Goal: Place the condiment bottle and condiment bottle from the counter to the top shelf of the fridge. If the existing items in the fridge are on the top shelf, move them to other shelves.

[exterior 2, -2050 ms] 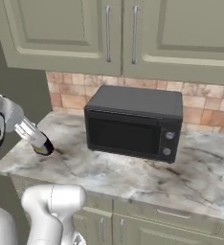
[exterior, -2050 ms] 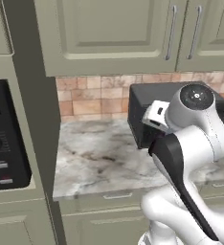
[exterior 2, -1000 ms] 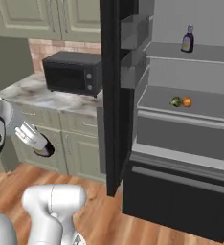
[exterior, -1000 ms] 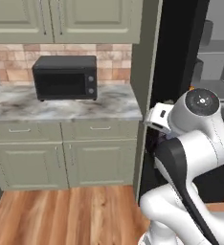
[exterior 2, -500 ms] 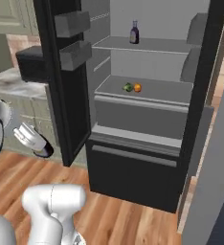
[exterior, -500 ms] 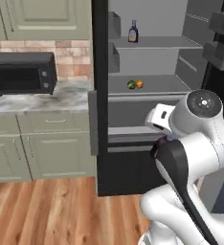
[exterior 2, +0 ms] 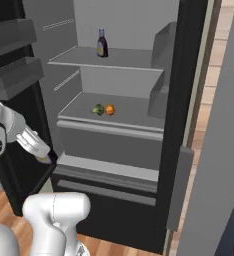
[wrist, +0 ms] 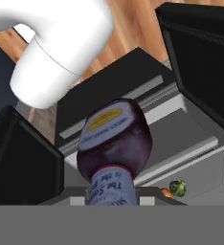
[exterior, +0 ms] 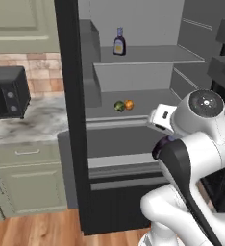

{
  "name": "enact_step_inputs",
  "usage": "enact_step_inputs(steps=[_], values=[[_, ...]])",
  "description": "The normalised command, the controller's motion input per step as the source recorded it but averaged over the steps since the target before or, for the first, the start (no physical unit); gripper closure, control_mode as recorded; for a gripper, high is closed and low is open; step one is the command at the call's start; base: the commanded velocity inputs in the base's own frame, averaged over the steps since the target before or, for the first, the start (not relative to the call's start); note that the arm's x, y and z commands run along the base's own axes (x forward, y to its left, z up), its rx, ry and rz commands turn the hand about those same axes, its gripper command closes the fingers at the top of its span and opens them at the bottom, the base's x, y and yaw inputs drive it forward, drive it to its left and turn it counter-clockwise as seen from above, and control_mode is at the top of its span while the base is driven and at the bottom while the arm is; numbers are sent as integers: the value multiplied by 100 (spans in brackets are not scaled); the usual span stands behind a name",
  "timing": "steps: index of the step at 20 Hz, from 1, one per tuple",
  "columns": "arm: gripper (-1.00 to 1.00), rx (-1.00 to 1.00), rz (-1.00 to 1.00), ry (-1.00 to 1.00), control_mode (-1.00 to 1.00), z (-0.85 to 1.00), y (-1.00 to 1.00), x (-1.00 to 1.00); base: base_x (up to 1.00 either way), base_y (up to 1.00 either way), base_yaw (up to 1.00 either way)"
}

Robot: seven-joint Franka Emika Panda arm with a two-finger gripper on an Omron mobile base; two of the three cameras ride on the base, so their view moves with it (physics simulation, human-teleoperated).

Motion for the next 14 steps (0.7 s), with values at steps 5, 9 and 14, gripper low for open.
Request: enact_step_inputs(steps=[5,9,14], values=[[100,0,0,0,100,0,0,0,89,-36,-18],[100,0,0,0,100,0,0,0,64,-45,-14],[100,0,0,0,100,0,0,0,52,-15,-12]])
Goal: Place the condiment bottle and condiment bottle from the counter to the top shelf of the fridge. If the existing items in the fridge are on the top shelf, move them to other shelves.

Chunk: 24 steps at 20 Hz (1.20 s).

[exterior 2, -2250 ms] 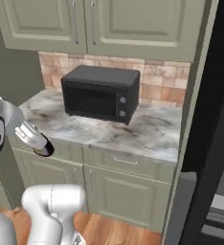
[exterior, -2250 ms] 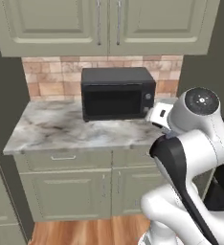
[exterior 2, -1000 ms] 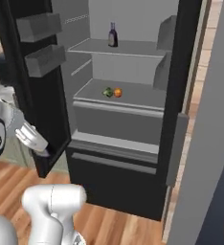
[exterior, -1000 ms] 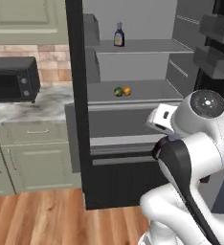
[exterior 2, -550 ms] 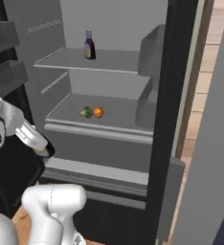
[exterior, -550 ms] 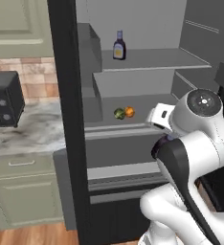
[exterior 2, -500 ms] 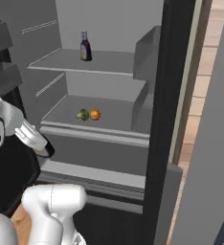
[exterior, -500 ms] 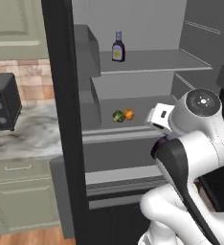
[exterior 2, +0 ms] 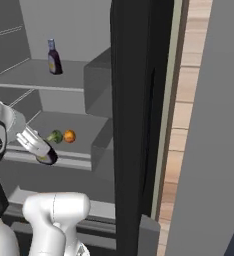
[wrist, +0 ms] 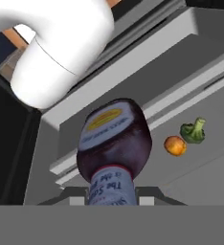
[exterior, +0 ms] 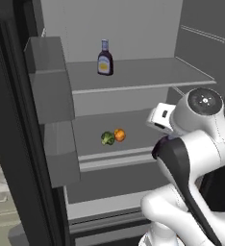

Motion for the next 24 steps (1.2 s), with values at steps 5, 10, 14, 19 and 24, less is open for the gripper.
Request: enact_step_inputs(steps=[5,10,14,19,24], values=[[100,14,-9,-11,-100,78,-25,15,5,-3,-2],[100,17,-9,-22,-100,99,-53,39,0,0,0],[100,4,-7,-12,-100,99,-18,46,0,0,0],[100,1,-1,-10,-100,52,-14,23,0,0,0],[100,7,0,-15,-100,15,-1,17,0,0,0]])
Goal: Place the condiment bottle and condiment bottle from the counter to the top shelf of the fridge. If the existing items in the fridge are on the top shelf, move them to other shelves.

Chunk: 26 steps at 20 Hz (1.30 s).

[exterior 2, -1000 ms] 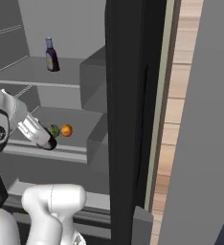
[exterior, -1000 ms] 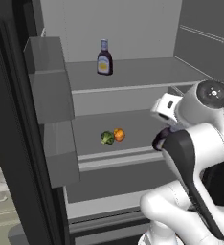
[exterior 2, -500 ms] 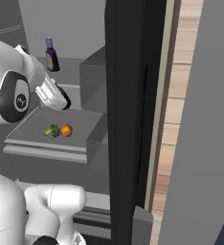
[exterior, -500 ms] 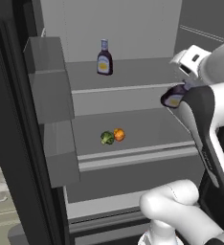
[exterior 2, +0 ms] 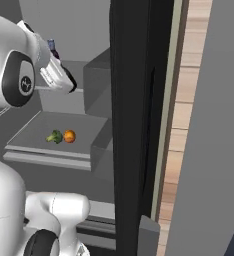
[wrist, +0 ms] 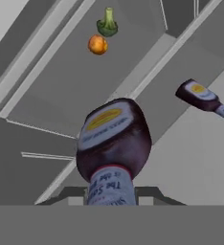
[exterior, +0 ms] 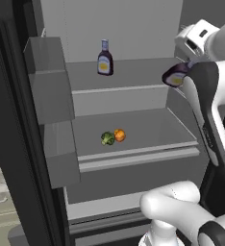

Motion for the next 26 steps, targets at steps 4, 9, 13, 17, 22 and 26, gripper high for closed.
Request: enact_step_inputs(steps=[4,9,13,17,22,26], values=[[100,0,0,-4,-100,-1,8,46,0,0,0],[100,-6,0,1,-100,0,16,60,0,0,0],[100,-11,1,3,-100,0,12,58,0,0,0],[100,-14,2,1,-100,-1,8,52,0,0,0],[100,-8,0,1,-100,0,9,61,0,0,0],[100,-9,0,1,-100,-10,3,53,0,0,0]])
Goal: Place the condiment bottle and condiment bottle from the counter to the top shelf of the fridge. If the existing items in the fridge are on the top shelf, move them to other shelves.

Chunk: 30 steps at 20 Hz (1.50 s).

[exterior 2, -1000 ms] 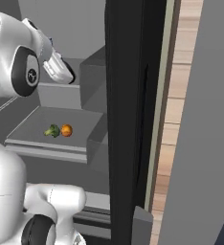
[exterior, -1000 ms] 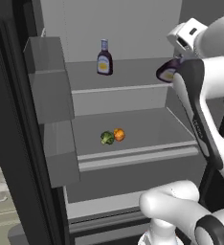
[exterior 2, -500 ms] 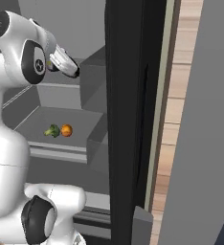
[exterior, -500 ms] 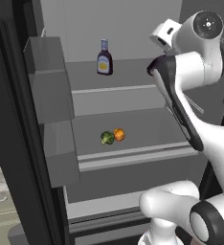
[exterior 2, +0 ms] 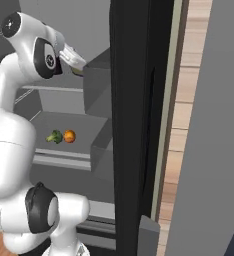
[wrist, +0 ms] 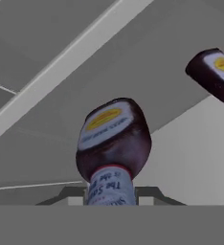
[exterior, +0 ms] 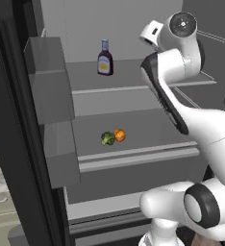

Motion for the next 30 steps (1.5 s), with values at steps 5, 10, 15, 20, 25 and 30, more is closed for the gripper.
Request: enact_step_inputs(steps=[5,10,15,20,25,30], values=[[100,-14,0,6,-100,-33,1,36,0,0,0],[100,-15,0,16,-100,-22,0,26,0,0,0],[100,-7,0,15,-100,-12,0,23,0,0,0],[100,4,0,12,-100,-18,-13,17,0,0,0],[100,5,0,2,-100,-12,-6,10,0,0,0],[100,2,0,0,-100,-2,-1,13,0,0,0]])
